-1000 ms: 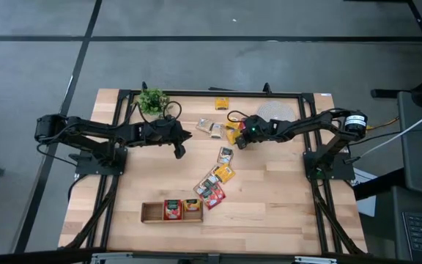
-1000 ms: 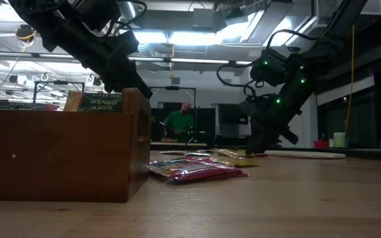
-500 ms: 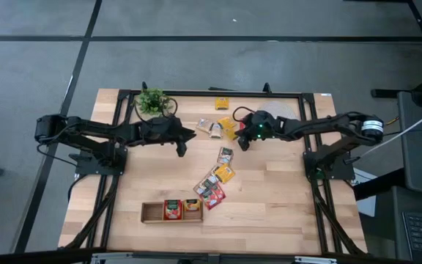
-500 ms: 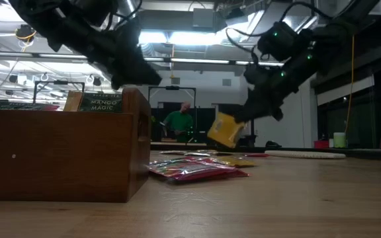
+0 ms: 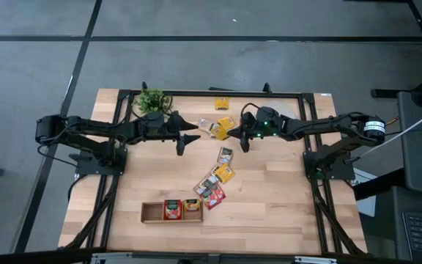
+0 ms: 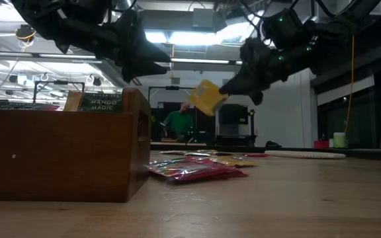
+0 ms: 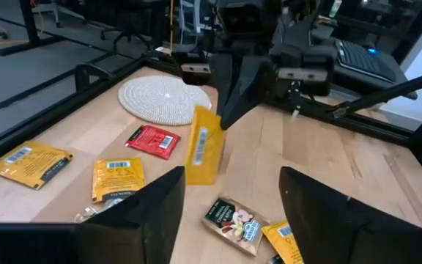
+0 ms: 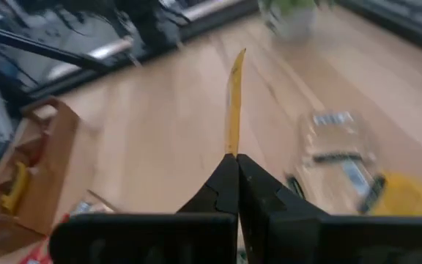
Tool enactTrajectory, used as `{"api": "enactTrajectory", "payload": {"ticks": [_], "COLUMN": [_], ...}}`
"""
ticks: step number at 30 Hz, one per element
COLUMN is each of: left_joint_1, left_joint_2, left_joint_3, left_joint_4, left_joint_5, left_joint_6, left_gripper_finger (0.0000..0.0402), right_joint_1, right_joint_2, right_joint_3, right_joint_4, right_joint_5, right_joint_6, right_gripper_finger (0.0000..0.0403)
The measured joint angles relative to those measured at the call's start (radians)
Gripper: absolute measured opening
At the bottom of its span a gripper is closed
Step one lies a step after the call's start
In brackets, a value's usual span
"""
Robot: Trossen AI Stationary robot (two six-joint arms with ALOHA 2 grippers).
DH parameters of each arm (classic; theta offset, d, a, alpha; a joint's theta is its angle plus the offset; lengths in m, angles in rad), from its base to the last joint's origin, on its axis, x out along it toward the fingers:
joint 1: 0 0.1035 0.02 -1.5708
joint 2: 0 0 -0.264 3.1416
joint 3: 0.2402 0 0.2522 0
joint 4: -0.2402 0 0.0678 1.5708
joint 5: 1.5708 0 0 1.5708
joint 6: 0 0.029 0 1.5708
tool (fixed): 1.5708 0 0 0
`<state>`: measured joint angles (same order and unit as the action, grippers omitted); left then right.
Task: Pick & Place Tea
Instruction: Put the yellow tea bag into the right section of the wooden organizer
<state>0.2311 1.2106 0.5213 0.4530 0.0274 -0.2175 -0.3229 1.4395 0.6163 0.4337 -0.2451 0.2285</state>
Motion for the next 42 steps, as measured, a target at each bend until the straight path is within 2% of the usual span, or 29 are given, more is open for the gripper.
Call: {"api": "enactTrajectory", "payload": {"ticks": [6,14,25,34,42], "left_joint_1": [0.0,0.0,-0.001,-0.025,-0.028], "left_joint_2": [0.0,0.0,0.0,0.0,0.023], "left_joint_3": [0.0,0.0,0.0,0.0,0.0], "left_joint_4": [0.018,0.068,0.099,0.176,0.227], "left_joint_5": [0.0,0.051,0.062,0.096,0.123], "left_joint_6": [0.004,0.004,-0.004,0.065,0.063], "left_gripper_finger": [0.0237,0.0231,0.0231,0.0214,0.0172], "right_joint_1": [0.0,0.021,0.073,0.073,0.073], "right_joint_2": [0.0,-0.001,-0.001,-0.001,-0.001], "right_joint_3": [0.0,0.002,0.078,0.101,0.103], "right_joint_4": [0.114,0.205,0.177,0.164,0.166], "right_joint_5": [-0.069,-0.09,-0.091,-0.09,-0.09], "right_joint_6": [-0.002,-0.02,-0.093,-0.103,-0.103], "right_gripper_finger": [0.0,0.0,0.0,0.0,0.0]}}
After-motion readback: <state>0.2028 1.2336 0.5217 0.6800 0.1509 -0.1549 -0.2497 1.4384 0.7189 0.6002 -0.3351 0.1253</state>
